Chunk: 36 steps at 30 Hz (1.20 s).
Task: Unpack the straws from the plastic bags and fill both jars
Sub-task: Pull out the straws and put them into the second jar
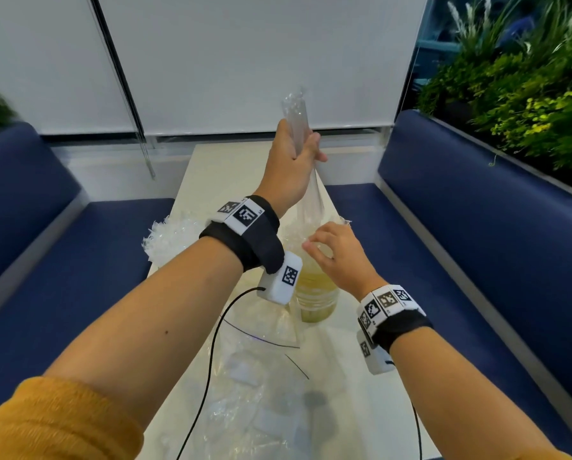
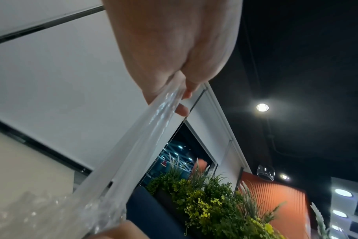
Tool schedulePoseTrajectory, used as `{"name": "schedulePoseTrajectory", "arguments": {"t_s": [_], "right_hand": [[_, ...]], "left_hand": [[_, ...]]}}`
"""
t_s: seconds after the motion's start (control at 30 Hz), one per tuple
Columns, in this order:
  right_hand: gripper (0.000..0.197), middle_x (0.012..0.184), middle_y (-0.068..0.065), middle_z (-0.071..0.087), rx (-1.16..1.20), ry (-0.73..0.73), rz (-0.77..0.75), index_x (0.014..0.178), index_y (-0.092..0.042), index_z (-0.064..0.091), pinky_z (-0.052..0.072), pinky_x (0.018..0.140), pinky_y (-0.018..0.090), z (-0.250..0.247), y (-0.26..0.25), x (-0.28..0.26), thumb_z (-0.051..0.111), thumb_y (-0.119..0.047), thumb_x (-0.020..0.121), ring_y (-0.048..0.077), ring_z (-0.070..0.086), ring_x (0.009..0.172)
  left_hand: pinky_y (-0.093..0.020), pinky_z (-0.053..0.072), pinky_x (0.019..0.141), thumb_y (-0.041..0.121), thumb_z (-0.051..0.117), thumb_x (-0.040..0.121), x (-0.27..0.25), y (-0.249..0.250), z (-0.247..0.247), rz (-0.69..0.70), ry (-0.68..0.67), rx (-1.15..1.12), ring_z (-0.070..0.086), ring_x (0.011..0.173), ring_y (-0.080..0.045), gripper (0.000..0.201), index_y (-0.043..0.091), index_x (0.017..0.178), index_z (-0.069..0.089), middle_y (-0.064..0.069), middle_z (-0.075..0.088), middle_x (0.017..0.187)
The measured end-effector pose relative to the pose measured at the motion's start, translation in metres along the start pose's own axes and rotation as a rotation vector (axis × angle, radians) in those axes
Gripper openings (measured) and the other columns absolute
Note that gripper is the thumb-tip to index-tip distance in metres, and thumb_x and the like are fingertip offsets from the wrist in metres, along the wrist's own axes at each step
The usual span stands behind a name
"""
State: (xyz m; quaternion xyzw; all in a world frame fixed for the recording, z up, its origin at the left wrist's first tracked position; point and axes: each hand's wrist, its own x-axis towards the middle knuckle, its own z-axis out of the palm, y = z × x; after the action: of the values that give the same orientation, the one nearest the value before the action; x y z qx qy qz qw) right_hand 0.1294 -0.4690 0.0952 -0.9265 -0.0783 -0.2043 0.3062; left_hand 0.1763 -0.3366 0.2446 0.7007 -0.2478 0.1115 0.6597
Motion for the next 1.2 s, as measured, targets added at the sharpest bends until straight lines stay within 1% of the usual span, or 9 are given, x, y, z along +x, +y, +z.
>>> {"name": "schedulePoseTrajectory", "arguments": {"t_s": [0.13,0.43,0.53,0.6,0.67,0.83,0.97,1.03,1.2], "right_hand": [[0.038,0.096,-0.013,0.054,-0.054,0.012,0.005,0.100,-0.030,0.076,0.033,0.107,0.054,0.001,0.004,0.002,0.053,-0.059,0.091,0.017,0.053,0.104],[0.029,0.127,-0.002,0.042,0.053,0.027,0.083,0.102,-0.024,0.075,0.030,0.099,0.024,-0.001,-0.004,-0.007,0.063,-0.048,0.091,0.006,0.030,0.118],[0.032,0.118,-0.004,0.051,0.010,0.063,0.089,0.102,-0.027,0.075,0.036,0.101,0.030,-0.002,-0.003,-0.005,0.064,-0.053,0.089,0.011,0.042,0.115],[0.031,0.113,-0.007,0.058,-0.003,0.096,0.095,0.100,-0.030,0.075,0.029,0.113,0.039,-0.002,-0.003,-0.003,0.065,-0.057,0.086,0.013,0.048,0.115],[0.029,0.106,-0.008,0.064,-0.027,0.119,0.077,0.094,-0.029,0.075,0.021,0.119,0.047,-0.002,-0.003,-0.001,0.067,-0.056,0.085,0.013,0.053,0.114],[0.030,0.118,0.000,0.066,-0.055,0.041,0.117,0.094,-0.023,0.077,0.036,0.110,0.043,-0.003,-0.008,0.000,0.067,-0.051,0.087,0.020,0.044,0.129],[0.028,0.140,0.001,0.052,0.041,0.045,0.146,0.095,-0.023,0.075,0.034,0.113,0.037,-0.002,-0.010,-0.004,0.068,-0.050,0.088,0.017,0.036,0.136],[0.030,0.141,-0.002,0.053,0.004,0.039,0.121,0.094,-0.023,0.074,0.036,0.112,0.038,-0.004,-0.010,-0.006,0.066,-0.052,0.089,0.016,0.039,0.136],[0.037,0.132,-0.001,0.063,-0.121,-0.001,0.086,0.091,-0.020,0.076,0.040,0.105,0.036,-0.009,-0.009,-0.003,0.063,-0.055,0.090,0.018,0.048,0.129]], "left_hand": [[-0.047,0.055,0.096,0.018,0.047,0.106,0.001,-0.012,0.010,-0.041,-0.052,0.010,0.067,0.082,-0.018,0.023,0.008,0.125,0.045,0.000,0.054,0.097],[-0.027,0.054,0.075,0.018,0.045,0.106,0.010,-0.030,0.011,-0.063,-0.009,0.029,0.060,0.071,-0.016,0.027,0.000,0.125,0.043,0.000,0.055,0.087],[-0.032,0.057,0.075,0.017,0.045,0.107,0.008,-0.032,0.012,-0.073,-0.067,0.001,0.066,0.074,-0.016,0.033,-0.001,0.134,0.041,-0.004,0.057,0.091],[-0.033,0.059,0.077,0.016,0.045,0.107,0.007,-0.031,0.014,-0.070,-0.123,-0.012,0.070,0.081,-0.019,0.025,0.002,0.127,0.045,-0.008,0.060,0.094],[-0.023,0.057,0.072,0.011,0.045,0.106,0.007,-0.027,0.015,-0.074,-0.154,-0.057,0.070,0.085,-0.024,0.015,0.003,0.119,0.048,-0.015,0.061,0.098],[-0.012,0.052,0.067,0.004,0.046,0.105,0.009,-0.026,0.017,-0.058,-0.185,-0.075,0.069,0.091,-0.029,0.026,-0.004,0.129,0.048,-0.028,0.063,0.117],[-0.022,0.056,0.080,0.010,0.043,0.105,0.006,-0.033,0.017,-0.018,-0.178,0.030,0.072,0.094,-0.030,0.021,0.006,0.125,0.047,-0.017,0.063,0.108],[-0.032,0.057,0.080,0.011,0.042,0.105,0.007,-0.035,0.013,-0.016,-0.157,0.066,0.072,0.092,-0.029,0.022,0.008,0.126,0.046,-0.009,0.060,0.102],[-0.033,0.058,0.077,0.011,0.042,0.105,0.010,-0.033,0.010,0.005,-0.144,0.131,0.071,0.090,-0.027,0.028,0.006,0.132,0.043,-0.010,0.057,0.107]]}}
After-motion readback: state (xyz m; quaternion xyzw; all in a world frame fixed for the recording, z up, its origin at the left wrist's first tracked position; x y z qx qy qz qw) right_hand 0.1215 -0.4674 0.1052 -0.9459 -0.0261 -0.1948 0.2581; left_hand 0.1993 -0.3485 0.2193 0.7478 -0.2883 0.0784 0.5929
